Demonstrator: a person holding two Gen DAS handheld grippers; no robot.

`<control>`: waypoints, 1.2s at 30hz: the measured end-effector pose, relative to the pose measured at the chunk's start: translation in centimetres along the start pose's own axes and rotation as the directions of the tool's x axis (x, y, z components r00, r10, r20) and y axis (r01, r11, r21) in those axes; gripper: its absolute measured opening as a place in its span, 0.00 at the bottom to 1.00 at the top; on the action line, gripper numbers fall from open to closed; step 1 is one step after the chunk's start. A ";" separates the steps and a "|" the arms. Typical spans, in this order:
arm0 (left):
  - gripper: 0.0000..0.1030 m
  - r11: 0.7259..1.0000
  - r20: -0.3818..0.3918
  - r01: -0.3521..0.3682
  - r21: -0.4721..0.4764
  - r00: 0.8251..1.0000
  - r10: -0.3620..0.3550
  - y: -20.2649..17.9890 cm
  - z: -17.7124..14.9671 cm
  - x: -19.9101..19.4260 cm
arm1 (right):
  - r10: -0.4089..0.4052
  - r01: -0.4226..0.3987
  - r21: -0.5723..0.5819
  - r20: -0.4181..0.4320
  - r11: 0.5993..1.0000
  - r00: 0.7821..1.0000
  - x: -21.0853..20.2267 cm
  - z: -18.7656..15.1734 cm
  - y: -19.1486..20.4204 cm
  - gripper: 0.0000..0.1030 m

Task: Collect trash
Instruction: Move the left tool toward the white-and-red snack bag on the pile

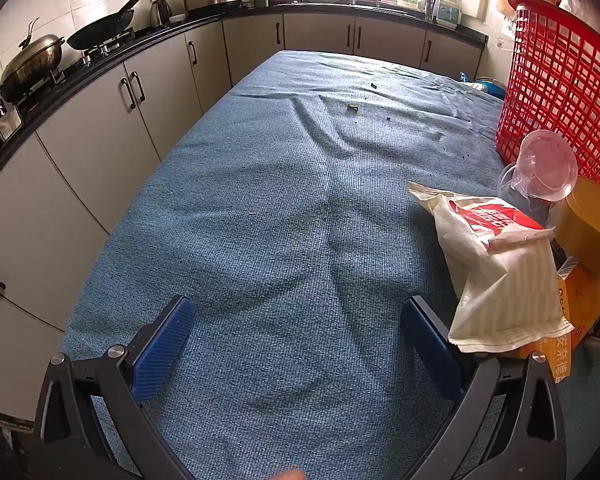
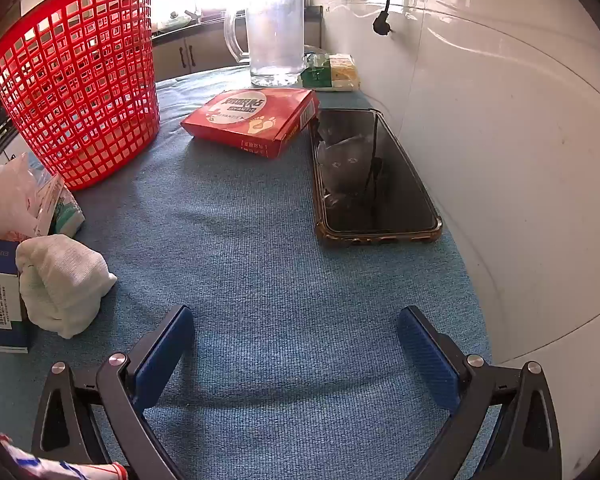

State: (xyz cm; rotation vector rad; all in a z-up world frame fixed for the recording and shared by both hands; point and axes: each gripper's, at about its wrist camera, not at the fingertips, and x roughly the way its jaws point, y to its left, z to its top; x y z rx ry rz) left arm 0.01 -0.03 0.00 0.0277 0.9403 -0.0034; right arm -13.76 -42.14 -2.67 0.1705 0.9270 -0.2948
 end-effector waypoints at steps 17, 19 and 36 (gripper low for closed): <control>1.00 0.999 0.077 -0.045 0.027 0.996 0.043 -0.7 -2.3 -4.9 | 0.002 -0.002 -0.003 -0.033 1.000 0.999 0.0 0.0 0.0 1.00; 1.00 0.999 0.118 -0.035 0.025 0.993 0.031 -0.8 -2.8 -7.2 | 0.005 -0.005 -0.011 -0.031 1.000 0.999 -0.4 -0.5 -0.1 1.00; 1.00 1.000 0.318 0.021 -0.018 0.948 -0.015 -2.2 -8.4 -18.8 | 0.160 -0.181 0.087 0.207 0.980 0.965 -11.6 -8.2 3.1 0.98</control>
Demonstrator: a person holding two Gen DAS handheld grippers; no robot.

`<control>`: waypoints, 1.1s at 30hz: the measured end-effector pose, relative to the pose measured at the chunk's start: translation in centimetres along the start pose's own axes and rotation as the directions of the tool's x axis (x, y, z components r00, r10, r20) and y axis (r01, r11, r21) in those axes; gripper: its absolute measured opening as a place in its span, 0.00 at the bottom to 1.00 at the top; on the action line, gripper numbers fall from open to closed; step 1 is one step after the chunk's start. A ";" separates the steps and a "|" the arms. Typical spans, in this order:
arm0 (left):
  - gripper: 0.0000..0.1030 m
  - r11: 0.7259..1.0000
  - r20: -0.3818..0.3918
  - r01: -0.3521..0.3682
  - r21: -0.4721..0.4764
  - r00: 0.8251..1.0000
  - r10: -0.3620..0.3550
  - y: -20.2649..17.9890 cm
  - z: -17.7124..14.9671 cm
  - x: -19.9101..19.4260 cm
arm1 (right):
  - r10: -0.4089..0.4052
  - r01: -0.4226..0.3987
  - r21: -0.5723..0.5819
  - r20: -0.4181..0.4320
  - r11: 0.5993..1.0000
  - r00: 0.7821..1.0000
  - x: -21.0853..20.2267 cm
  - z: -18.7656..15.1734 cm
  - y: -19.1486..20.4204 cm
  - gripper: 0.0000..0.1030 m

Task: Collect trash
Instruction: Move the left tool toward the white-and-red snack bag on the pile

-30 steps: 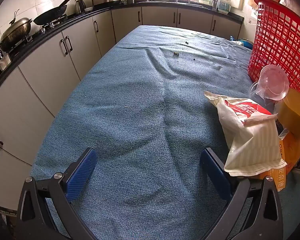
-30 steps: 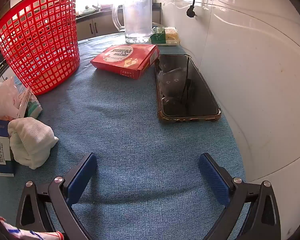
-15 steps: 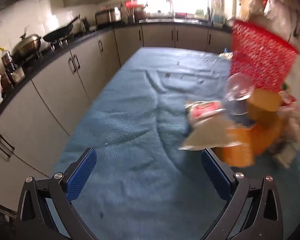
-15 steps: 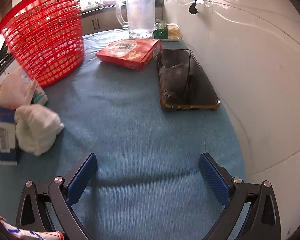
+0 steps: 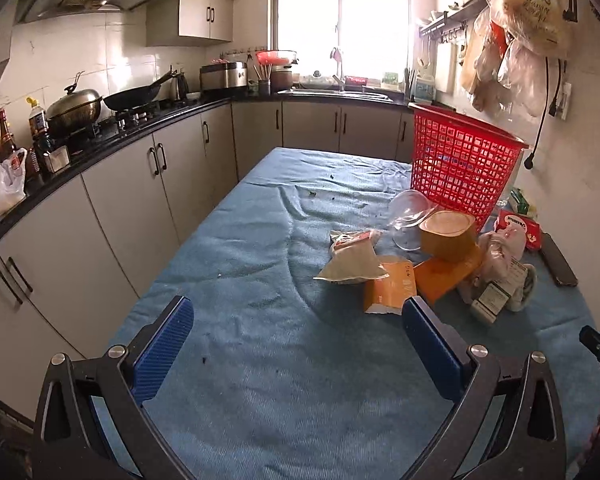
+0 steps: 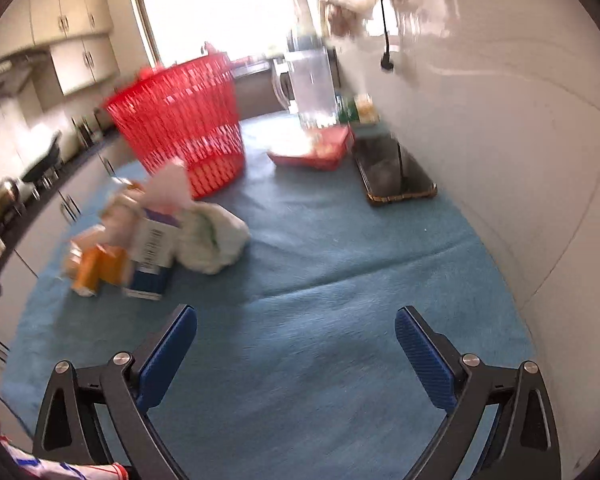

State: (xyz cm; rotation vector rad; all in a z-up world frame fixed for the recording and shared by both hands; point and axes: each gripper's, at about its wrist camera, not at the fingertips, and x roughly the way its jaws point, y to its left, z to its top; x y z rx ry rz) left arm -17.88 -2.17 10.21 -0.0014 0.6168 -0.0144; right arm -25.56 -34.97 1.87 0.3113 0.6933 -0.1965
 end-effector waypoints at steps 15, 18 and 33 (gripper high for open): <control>1.00 0.998 -0.013 -0.046 0.044 0.999 0.047 -0.3 -1.8 -0.3 | -0.047 0.053 -0.051 0.119 0.997 0.992 -2.7 -1.9 3.8 0.98; 1.00 0.998 -0.015 -0.042 0.051 0.999 0.043 -0.3 -2.1 -0.3 | -0.045 0.051 -0.052 0.117 0.997 0.992 -2.7 -2.0 4.0 0.98; 1.00 0.996 -0.015 -0.049 0.079 0.999 0.050 -0.4 -2.4 -0.2 | -0.034 0.042 -0.076 0.100 0.996 0.994 -2.7 -2.7 5.6 0.98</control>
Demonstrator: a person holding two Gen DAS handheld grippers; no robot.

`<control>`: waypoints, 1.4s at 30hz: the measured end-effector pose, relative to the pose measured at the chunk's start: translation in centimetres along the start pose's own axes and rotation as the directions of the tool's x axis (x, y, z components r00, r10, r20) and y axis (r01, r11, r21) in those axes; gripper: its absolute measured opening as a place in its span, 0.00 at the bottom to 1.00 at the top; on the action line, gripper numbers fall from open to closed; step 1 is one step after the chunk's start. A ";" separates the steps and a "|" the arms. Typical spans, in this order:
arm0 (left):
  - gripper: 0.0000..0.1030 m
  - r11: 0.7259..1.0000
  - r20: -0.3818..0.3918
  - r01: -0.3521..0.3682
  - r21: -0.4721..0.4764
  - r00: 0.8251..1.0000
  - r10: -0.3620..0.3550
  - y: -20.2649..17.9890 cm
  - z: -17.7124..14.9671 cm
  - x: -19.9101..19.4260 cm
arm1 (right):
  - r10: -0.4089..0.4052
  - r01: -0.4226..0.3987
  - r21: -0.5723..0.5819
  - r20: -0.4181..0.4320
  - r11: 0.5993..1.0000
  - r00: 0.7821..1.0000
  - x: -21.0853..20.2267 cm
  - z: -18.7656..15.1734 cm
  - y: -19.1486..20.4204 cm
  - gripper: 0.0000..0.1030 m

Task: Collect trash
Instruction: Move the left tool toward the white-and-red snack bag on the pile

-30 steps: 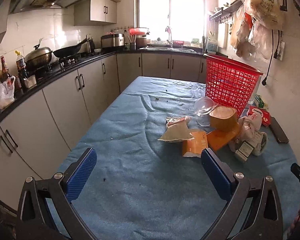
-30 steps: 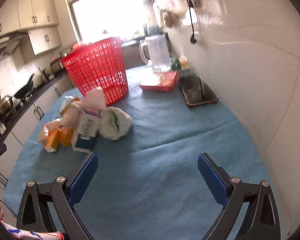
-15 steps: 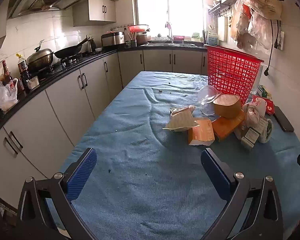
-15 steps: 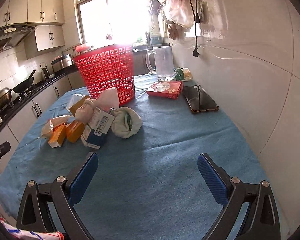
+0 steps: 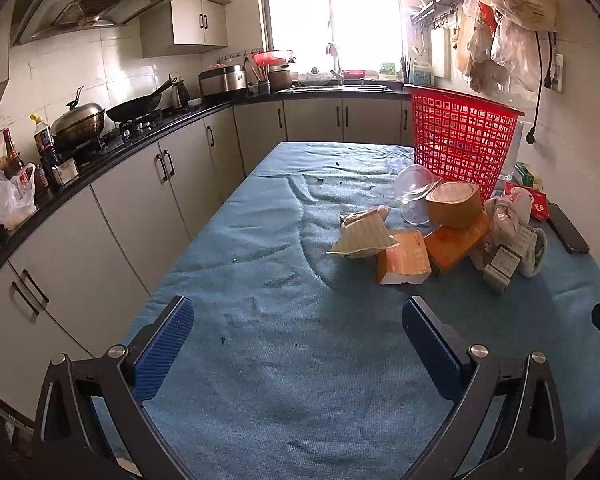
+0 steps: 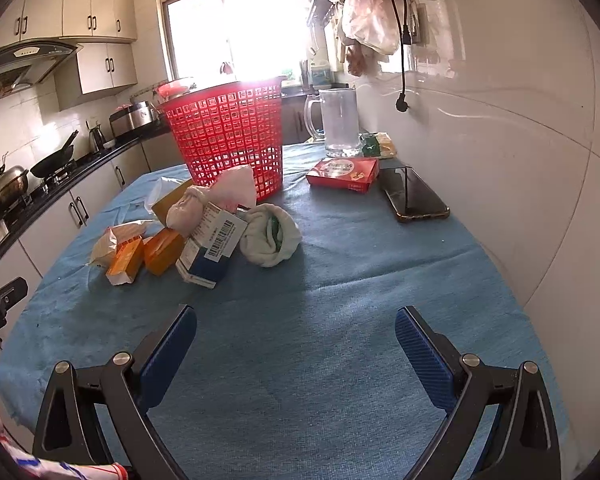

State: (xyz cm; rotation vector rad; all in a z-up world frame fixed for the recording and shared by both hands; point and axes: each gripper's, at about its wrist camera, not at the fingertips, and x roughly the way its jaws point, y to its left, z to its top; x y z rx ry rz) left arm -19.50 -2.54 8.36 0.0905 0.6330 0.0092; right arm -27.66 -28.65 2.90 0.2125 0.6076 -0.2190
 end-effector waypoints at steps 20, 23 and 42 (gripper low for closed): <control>1.00 0.999 -0.053 0.005 0.040 0.999 -0.003 -0.7 -0.3 1.9 | 0.010 -0.010 0.010 -0.037 1.000 0.999 1.3 -0.2 0.0 0.98; 1.00 0.999 -0.064 0.006 0.039 0.998 -0.003 -0.7 -0.4 2.3 | 0.011 -0.011 0.010 -0.047 1.000 0.999 1.6 -0.3 0.0 0.98; 1.00 0.989 -0.041 0.124 0.081 0.992 -0.121 0.8 6.7 4.5 | 0.029 -0.032 -0.023 -0.095 0.999 0.995 4.0 2.2 -0.6 0.98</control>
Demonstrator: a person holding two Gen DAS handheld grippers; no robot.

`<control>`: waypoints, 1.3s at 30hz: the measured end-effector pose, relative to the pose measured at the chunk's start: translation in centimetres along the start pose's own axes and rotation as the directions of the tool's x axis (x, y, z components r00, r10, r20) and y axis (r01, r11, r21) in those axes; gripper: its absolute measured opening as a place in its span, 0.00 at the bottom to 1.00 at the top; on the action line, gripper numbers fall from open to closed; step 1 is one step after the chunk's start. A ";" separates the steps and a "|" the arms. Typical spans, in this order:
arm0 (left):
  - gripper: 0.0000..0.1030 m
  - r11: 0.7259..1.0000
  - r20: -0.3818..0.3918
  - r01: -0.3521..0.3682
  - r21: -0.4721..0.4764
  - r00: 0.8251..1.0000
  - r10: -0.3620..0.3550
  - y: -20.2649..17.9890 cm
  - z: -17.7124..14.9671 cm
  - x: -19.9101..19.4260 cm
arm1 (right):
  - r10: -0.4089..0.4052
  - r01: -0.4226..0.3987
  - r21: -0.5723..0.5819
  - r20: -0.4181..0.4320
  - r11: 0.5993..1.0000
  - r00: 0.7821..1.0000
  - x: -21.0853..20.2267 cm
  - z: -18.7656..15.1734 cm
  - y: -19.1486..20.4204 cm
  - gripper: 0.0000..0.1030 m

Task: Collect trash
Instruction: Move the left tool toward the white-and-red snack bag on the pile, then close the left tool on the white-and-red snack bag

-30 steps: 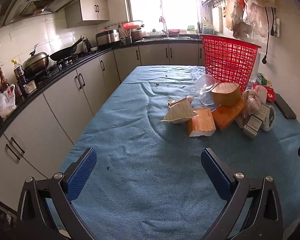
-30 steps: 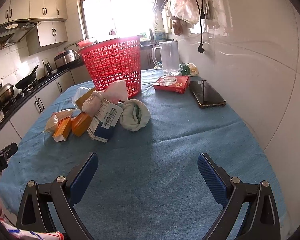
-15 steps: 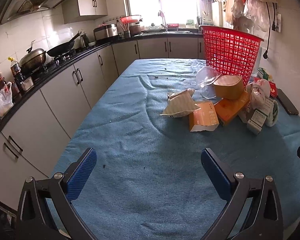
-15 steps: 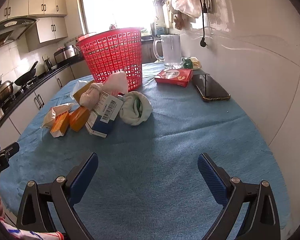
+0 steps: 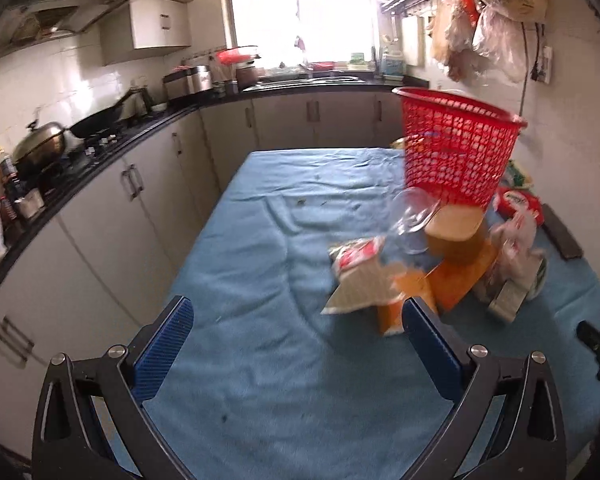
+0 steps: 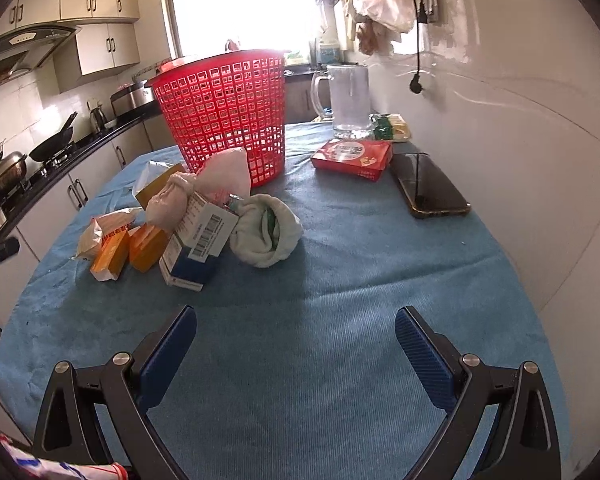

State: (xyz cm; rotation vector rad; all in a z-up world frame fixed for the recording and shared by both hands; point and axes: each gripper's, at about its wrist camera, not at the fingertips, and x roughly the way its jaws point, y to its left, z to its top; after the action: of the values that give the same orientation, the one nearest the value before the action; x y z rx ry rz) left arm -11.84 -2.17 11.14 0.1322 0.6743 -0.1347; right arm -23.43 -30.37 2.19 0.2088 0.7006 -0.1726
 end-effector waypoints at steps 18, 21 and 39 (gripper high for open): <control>1.00 0.979 -0.110 0.167 0.116 0.982 -0.154 -1.1 2.3 9.9 | 0.140 -0.137 0.038 -0.090 0.990 0.986 3.8 3.7 -1.3 0.98; 1.00 0.973 -0.126 0.211 0.092 0.972 -0.199 -0.6 1.6 11.1 | 0.163 -0.158 0.054 -0.107 0.986 0.981 4.6 4.2 -1.5 0.98; 0.96 0.913 -0.189 0.401 -0.077 0.893 -0.408 -0.5 1.6 15.0 | 0.255 -0.254 0.020 -0.051 0.967 0.966 8.6 10.7 2.1 0.98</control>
State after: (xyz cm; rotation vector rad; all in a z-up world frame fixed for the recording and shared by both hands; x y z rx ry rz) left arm 0.64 -4.14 2.97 -0.0335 0.9013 -0.5172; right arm -9.92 -31.75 4.79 0.3150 0.7190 0.0748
